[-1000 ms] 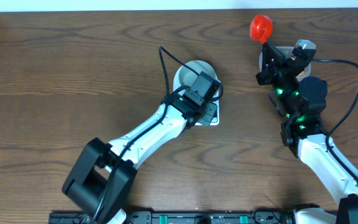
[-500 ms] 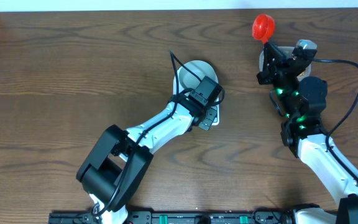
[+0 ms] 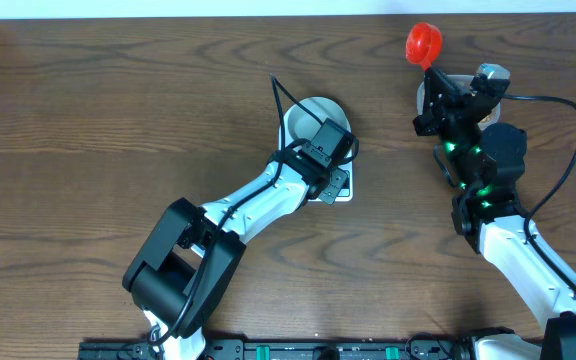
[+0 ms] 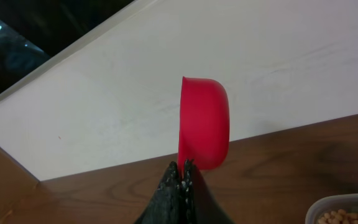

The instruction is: Scoop item into bowl and weigh 50g on scale

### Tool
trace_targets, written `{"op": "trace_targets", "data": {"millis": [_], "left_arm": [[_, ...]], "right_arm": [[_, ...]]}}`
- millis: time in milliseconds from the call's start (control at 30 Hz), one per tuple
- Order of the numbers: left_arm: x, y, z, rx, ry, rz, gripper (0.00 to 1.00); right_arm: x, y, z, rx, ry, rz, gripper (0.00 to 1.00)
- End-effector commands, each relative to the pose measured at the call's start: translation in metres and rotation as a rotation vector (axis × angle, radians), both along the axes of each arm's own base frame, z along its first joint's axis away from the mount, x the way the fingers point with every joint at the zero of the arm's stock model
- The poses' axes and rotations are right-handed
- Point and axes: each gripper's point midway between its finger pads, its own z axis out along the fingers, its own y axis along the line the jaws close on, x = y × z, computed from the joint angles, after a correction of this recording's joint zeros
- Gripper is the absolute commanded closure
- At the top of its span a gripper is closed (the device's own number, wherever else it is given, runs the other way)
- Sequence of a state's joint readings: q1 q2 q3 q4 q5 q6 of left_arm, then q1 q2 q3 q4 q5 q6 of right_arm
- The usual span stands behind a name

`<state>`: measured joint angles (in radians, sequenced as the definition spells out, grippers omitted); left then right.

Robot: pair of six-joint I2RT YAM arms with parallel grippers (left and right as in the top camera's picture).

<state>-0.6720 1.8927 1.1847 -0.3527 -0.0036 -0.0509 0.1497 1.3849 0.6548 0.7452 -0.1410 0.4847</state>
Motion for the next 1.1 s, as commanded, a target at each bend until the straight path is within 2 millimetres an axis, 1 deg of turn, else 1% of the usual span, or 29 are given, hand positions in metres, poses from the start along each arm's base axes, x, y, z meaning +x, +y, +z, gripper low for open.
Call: {"op": "trace_targets", "data": {"millis": [0,367,1067], "left_arm": [[-0.0007,0.0020,-0.0047,0.011,0.008,-0.009,0.93],[-0.0082,-0.0019,-0.0066,-0.012,0.045,-0.027,0.93],[-0.0080,-0.0013,-0.0105,-0.005,0.049,-0.026,0.93]], "right_arm": [[0.0036,-0.0039,0.0085,-0.015,-0.024,-0.017,0.99],[0.0031,-0.0021,0.0085,-0.015,-0.024,-0.006,0.99],[0.0031,-0.0020,0.0085,-0.016,-0.024,-0.006,0.99]]}}
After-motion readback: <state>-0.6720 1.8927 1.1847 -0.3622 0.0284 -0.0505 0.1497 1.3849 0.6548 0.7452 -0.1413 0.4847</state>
